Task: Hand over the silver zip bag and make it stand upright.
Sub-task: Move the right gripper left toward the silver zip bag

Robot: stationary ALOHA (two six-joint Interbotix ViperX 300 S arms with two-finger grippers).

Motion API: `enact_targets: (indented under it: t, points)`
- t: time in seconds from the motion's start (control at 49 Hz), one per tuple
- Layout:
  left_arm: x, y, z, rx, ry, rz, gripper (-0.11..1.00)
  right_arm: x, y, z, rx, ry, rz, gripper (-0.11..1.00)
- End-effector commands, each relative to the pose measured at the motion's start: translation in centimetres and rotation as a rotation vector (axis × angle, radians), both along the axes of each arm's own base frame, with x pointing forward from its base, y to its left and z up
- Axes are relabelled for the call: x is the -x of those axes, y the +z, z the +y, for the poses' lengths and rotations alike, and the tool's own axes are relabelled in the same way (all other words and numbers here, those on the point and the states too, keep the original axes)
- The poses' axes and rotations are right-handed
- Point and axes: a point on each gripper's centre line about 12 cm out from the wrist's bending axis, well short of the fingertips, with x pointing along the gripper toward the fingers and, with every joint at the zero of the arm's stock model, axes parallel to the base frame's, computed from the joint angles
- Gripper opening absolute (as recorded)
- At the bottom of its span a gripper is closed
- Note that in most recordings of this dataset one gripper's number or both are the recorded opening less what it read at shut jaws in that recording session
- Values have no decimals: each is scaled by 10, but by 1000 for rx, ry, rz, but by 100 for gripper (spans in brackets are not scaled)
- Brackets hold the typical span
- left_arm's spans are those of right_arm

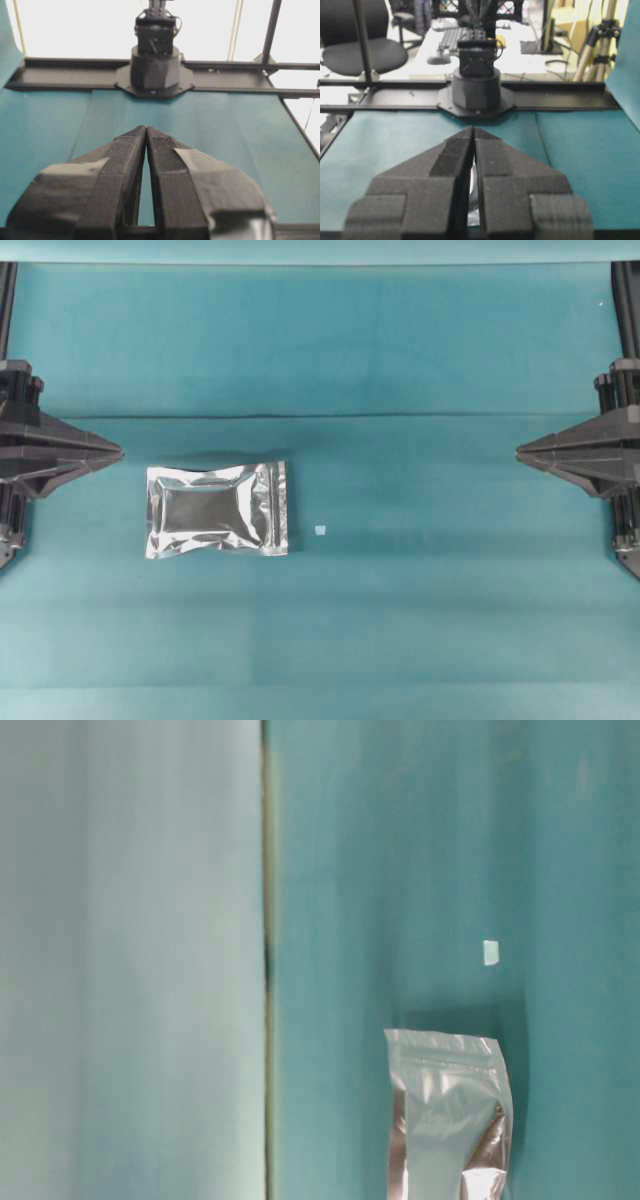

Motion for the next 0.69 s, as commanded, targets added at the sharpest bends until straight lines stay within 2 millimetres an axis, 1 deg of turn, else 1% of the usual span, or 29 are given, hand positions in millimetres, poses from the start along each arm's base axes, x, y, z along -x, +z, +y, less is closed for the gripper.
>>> enact_targets:
  t: [0.0,0.041,0.122,0.143,0.326,0.428,0.51,0.673]
  points:
    - [-4,2,-2,-13,-13,3,14,-3,7,1,-32,6,-21,9]
    - [-4,3,-3,-13,-15,1,13,-4,9,0,-73,2,-23,9]
    - [-5,5,-3,-13,-18,-2,1,-11,13,-3,-222,-15,-16,1]
    - [-6,5,-3,-15,-18,-2,0,-13,12,-4,-251,-17,-8,0]
    - [-5,8,-3,-18,-17,-9,-1,-35,5,-8,-472,-48,60,0]
    - [-6,7,-3,-18,-17,0,-1,-55,1,-11,-604,-76,110,0]
    - [-6,5,-3,-15,-17,15,-1,-78,-7,-14,-713,-112,171,0]
    - [-5,3,-3,-15,-17,38,-1,-119,-24,-17,-842,-162,279,0]
